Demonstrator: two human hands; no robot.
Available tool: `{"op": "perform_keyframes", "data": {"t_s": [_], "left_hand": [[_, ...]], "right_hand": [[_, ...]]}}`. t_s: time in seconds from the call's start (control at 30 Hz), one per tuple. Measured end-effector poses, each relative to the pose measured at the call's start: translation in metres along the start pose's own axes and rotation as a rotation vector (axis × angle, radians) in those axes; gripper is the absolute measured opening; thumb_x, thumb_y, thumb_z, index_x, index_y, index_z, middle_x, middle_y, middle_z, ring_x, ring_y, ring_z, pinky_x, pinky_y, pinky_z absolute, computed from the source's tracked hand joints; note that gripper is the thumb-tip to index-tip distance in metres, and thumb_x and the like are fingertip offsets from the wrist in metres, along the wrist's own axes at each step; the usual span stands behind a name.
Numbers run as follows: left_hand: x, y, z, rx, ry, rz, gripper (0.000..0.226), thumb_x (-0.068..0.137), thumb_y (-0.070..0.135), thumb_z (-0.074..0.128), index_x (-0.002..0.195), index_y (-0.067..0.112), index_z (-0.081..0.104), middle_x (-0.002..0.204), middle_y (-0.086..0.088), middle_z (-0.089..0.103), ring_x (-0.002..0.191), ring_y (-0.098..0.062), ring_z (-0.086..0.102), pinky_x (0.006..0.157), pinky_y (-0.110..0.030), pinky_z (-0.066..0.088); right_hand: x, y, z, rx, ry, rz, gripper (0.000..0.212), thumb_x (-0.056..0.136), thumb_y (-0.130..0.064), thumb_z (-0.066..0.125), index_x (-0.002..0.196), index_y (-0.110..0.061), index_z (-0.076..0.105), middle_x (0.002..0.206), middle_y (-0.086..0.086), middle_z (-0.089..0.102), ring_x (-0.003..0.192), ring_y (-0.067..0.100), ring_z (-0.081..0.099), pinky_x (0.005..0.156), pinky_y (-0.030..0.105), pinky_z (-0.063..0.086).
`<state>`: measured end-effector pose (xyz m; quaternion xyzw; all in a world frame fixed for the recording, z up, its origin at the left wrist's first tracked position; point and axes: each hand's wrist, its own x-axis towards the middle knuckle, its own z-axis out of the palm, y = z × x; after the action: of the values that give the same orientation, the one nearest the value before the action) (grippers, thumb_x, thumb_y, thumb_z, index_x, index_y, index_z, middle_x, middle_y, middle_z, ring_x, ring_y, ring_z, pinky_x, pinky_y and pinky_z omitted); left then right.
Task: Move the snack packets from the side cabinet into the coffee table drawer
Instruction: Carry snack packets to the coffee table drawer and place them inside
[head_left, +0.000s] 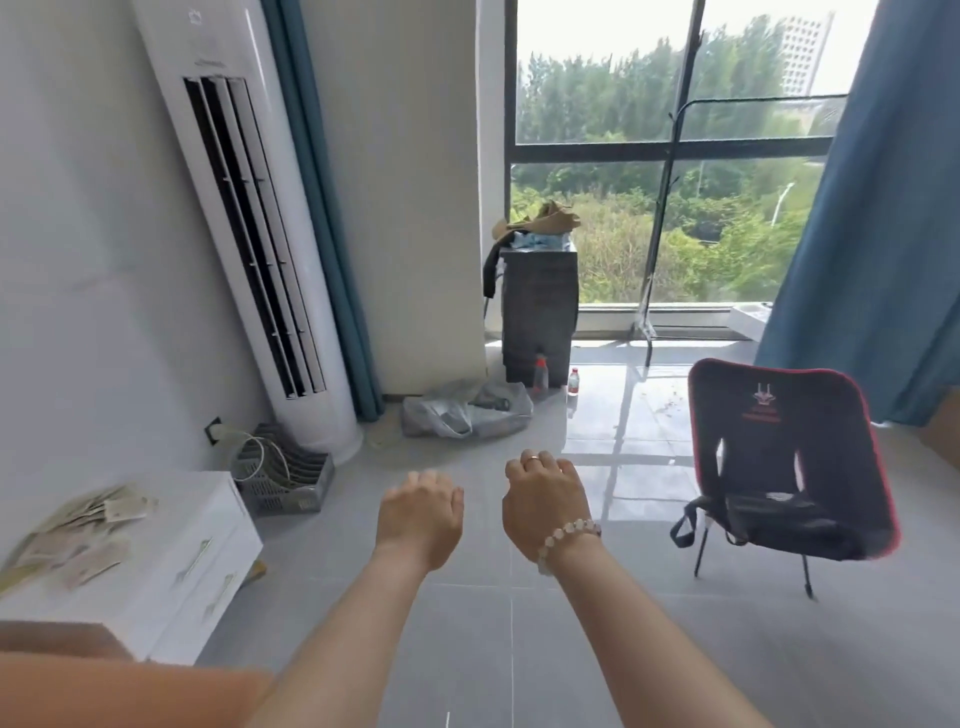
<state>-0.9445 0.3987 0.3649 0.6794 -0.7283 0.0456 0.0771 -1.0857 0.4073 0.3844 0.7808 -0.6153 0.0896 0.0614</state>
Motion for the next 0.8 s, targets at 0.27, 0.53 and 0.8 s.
{"op": "perform_keyframes", "data": {"t_s": [0.27,0.53,0.8], "left_hand": [[0.056,-0.085,0.006,0.003,0.006,-0.282,0.038,0.102,0.031,0.021,0.111,0.014,0.053,0.117,-0.003,0.056,0.111,-0.022,0.049,0.088,-0.033,0.039],[0.06,-0.206,0.011,0.08,-0.023,-0.546,0.039,0.102,0.031,0.021,0.11,0.014,0.055,0.115,-0.004,0.058,0.109,-0.023,0.051,0.085,-0.033,0.04],[0.098,-0.319,0.017,0.11,-0.001,-0.726,0.04,0.102,0.033,0.02,0.108,0.013,0.055,0.113,-0.004,0.06,0.106,-0.023,0.053,0.083,-0.034,0.041]], "right_hand": [[0.128,-0.042,0.035,0.078,-0.043,-0.16,0.034,0.095,-0.017,0.033,0.124,-0.01,0.048,0.13,0.007,0.048,0.123,0.023,0.041,0.1,0.033,0.033],[0.203,-0.166,0.067,0.144,-0.077,-0.465,0.034,0.097,-0.019,0.03,0.124,-0.01,0.048,0.127,0.008,0.049,0.12,0.024,0.044,0.097,0.033,0.035],[0.294,-0.274,0.088,0.182,-0.072,-0.671,0.032,0.098,-0.021,0.03,0.121,-0.01,0.05,0.124,0.008,0.051,0.116,0.024,0.045,0.096,0.034,0.034]]}}
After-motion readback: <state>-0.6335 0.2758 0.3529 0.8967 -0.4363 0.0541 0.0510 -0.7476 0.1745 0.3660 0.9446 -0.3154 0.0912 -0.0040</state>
